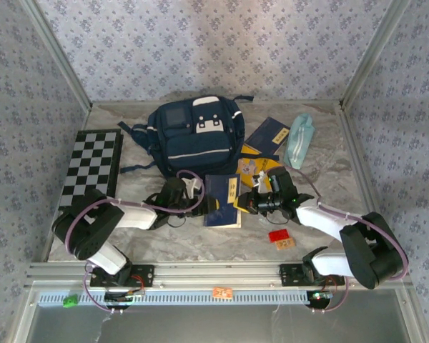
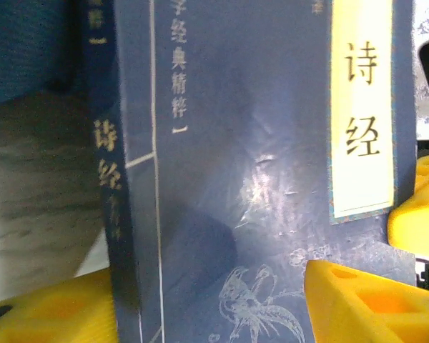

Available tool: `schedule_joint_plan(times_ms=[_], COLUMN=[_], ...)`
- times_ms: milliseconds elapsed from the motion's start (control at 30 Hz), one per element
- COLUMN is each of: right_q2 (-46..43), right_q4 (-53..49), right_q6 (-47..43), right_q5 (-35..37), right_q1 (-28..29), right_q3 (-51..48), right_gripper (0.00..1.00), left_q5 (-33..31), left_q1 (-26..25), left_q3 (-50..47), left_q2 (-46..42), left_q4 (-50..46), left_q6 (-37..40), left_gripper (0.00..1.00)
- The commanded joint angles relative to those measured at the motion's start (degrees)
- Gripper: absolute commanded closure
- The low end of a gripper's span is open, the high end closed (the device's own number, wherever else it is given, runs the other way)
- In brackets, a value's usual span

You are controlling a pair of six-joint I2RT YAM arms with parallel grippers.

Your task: Pack books, pencil case, and school supplies into a backpack

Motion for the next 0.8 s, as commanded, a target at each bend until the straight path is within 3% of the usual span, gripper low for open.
schedule_joint_plan(times_ms=[0,267,400,467,600,667,767], right_q2=[0.7,0.2,-1.6,-3.8,-9.7,-11.8,-13.5], right_q4=[0.8,-1.0,-3.9,-6.1,-11.8,-14.9,-14.5], right_q6=[-0.6,-1.5,-2.0,-2.3,-3.5,-4.6,-4.7], right_q5=[0.3,0.6,0.7,0.9,1.5,1.2,-1.5], right_q1=[-0.1,-0.4,-1.2,-1.7,-3.4,-4.7,-6.2], right_q3=[0.9,0.9,1.2,1.2,1.4,1.9,2.1], right_gripper=[1.0,0.99,0.75,0.58,0.23,0.11,0.03], left_q5=[1.8,-0.8,-0.1,0.2,-0.9,-1.3,-1.7], left_q1=[-0.4,-0.7,-0.8,-1.2,-2.2,-2.4,-2.4], left_q3=[1.0,-0.1,-0.1,0.0,0.5,1.5,3.7], left_q2=[0.5,-3.4,-5.4,-7.5,-13.8,-17.0,-21.0], left_q4=[5.9,3.2,3.2,2.3,0.5,-0.5,-2.1], left_q6=[0.4,0.7,-0.3,-0.8,-1.9,-2.5,-3.3], left_gripper=[0.46,0.81,0.95,1.0,1.0,1.0,1.0])
